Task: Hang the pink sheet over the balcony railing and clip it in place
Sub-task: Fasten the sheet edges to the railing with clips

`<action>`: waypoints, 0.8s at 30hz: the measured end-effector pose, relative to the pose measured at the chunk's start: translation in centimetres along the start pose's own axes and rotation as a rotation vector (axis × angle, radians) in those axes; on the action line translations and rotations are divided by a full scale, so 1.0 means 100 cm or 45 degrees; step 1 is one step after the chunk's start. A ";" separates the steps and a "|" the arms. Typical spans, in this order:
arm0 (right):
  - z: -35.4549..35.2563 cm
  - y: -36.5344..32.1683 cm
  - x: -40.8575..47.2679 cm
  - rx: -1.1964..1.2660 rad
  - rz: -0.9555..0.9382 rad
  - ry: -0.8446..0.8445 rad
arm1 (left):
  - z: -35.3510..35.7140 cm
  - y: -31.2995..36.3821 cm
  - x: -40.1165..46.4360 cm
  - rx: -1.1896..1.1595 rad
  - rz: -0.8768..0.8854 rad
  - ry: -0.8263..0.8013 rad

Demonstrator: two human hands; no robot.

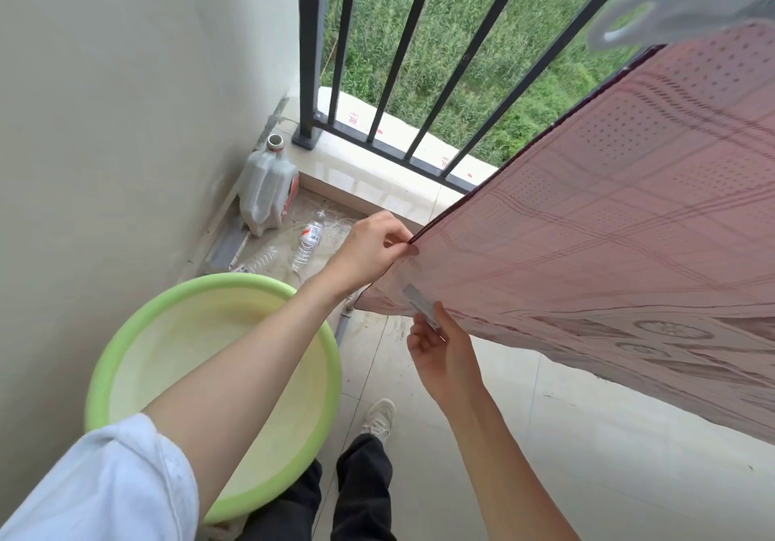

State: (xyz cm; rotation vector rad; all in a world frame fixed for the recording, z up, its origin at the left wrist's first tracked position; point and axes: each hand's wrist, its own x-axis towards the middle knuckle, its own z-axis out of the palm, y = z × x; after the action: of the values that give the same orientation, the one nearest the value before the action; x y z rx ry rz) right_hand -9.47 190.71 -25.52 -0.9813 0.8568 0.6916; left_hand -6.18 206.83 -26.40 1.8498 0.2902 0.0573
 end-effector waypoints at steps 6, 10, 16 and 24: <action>0.005 0.015 -0.002 0.169 0.071 -0.168 | -0.002 -0.004 0.001 -0.003 -0.108 -0.059; 0.009 0.019 0.000 -0.142 -0.024 -0.072 | 0.000 -0.014 -0.002 -0.122 -0.146 -0.028; 0.002 0.019 -0.012 -0.869 -0.681 0.094 | 0.010 -0.025 -0.011 -0.413 -0.223 0.056; 0.027 0.017 -0.017 -0.519 -0.456 0.049 | 0.013 -0.026 -0.015 -0.532 -0.269 0.131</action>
State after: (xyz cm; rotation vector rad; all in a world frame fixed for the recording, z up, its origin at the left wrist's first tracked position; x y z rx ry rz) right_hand -10.85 193.66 -23.94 -1.4755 0.5580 0.5468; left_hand -7.81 206.00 -29.05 1.3969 0.5045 0.0624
